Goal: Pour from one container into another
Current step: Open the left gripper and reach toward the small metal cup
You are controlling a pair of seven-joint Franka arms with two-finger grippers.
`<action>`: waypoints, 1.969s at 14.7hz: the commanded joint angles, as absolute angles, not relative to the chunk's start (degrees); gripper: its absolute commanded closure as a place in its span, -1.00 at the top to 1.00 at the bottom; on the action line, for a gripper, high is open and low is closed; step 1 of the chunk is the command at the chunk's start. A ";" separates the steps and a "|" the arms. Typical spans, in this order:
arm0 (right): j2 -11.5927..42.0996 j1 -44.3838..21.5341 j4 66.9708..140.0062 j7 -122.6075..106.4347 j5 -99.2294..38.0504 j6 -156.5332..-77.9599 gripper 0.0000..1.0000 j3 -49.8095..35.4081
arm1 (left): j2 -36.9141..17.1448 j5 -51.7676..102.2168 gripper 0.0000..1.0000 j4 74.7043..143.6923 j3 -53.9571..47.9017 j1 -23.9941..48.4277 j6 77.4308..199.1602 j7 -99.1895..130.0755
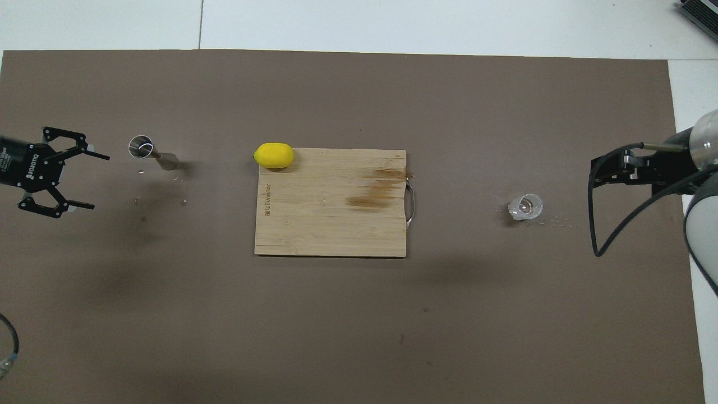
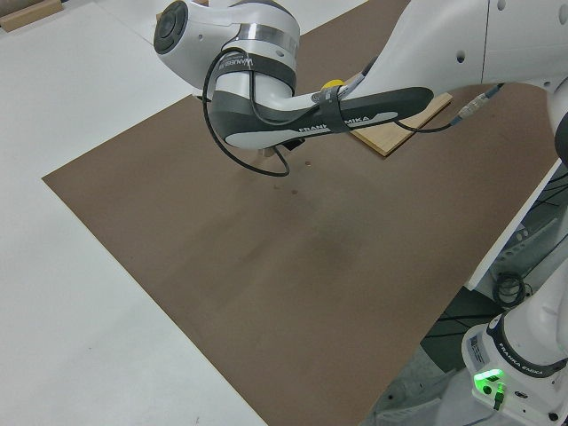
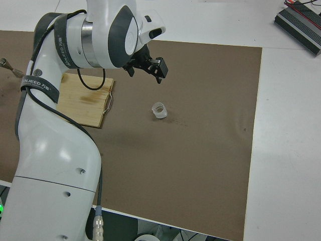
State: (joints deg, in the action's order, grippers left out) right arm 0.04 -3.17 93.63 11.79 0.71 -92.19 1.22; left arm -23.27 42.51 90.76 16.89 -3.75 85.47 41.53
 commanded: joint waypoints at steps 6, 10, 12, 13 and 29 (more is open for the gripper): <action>-1.05 -2.46 94.75 10.46 -0.62 -91.93 1.00 1.05 | -23.47 60.62 1.00 100.62 21.80 -3.25 92.53 53.50; -1.05 -2.37 94.75 10.46 -0.62 -91.93 1.00 1.05 | -23.11 68.89 1.00 105.11 21.71 -3.25 98.70 61.51; -1.05 -2.37 94.75 10.46 -0.62 -91.93 1.00 1.05 | -23.99 72.15 1.00 105.82 21.53 -3.60 98.44 61.35; -1.05 -2.46 94.75 10.46 -0.62 -91.93 1.00 1.05 | -24.69 73.38 1.00 105.39 21.45 -3.60 98.35 61.35; -1.05 -2.46 94.75 10.46 -0.62 -91.93 1.00 1.05 | -27.51 82.53 1.00 105.73 20.04 -1.58 99.40 49.92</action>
